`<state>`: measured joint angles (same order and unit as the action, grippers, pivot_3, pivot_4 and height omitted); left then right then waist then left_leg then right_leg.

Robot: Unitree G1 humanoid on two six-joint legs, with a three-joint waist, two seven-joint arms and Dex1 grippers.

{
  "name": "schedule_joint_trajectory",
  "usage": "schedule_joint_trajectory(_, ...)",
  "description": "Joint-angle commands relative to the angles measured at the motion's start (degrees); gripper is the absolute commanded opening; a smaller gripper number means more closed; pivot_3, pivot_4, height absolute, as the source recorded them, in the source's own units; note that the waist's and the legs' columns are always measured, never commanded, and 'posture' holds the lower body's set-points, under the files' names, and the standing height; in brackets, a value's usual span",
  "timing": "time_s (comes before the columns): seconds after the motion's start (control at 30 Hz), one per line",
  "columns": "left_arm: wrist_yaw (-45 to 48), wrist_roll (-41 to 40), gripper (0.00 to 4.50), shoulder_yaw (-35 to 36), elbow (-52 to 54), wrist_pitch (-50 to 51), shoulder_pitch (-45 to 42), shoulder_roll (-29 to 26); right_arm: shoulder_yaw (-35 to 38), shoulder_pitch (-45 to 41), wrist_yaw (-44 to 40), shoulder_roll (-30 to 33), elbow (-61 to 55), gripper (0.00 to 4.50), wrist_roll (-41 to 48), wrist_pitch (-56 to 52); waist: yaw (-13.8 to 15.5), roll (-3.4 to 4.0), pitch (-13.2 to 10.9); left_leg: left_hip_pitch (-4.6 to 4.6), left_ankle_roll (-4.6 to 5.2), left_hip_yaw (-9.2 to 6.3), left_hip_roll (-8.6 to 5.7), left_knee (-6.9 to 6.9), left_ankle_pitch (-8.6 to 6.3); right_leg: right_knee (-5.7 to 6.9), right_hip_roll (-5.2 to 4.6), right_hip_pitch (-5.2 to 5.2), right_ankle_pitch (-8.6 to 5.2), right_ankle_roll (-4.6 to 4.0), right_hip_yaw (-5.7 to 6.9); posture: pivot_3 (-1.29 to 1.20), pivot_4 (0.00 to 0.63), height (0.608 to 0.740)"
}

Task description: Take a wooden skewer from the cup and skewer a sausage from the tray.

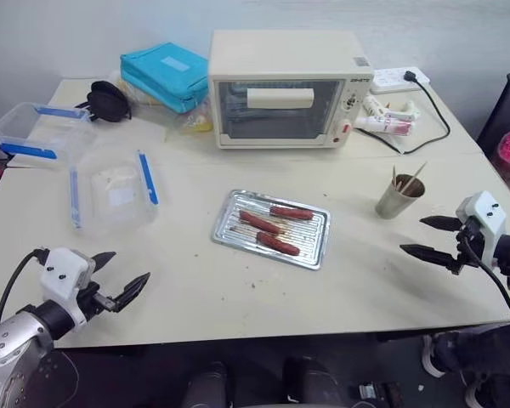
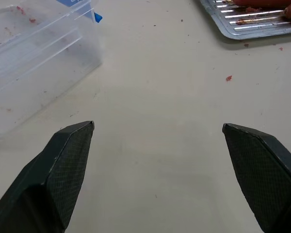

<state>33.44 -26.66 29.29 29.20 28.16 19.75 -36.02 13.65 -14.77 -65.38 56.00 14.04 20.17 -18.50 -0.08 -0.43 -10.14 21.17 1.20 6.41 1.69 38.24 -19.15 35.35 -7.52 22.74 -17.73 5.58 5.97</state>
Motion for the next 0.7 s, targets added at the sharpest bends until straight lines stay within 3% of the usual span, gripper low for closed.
schedule_joint_trajectory(0.03,-0.7,1.3,4.5,0.2,1.4,-0.8,0.4,-0.1,0.2,-0.5,0.1,-0.1,-0.2,4.47,-0.1,0.6,0.0,0.0,0.0,0.0,0.0,0.0,0.0,0.0,0.0,0.0,0.0,0.0,0.0,0.0,0.0,0.0,0.15,0.74)
schedule_joint_trajectory(0.4,-0.8,-3.2,4.5,1.7,1.9,0.9,-0.8,1.8,0.6,-0.4,0.5,-0.7,-1.0,4.47,1.3,-2.6,0.0,0.0,0.0,-0.01,0.0,0.01,0.0,0.01,0.0,0.03,0.01,0.0,0.0,0.0,0.0,0.0,0.15,0.74)
schedule_joint_trajectory(0.7,4.0,-8.9,4.5,-1.6,3.6,5.1,-6.3,-2.9,5.6,4.4,5.6,-2.1,-8.7,4.47,3.8,-5.5,0.3,0.0,0.0,0.02,0.0,-0.03,-0.01,0.03,0.0,0.04,0.0,-0.01,0.0,0.0,0.02,0.0,0.15,0.74)
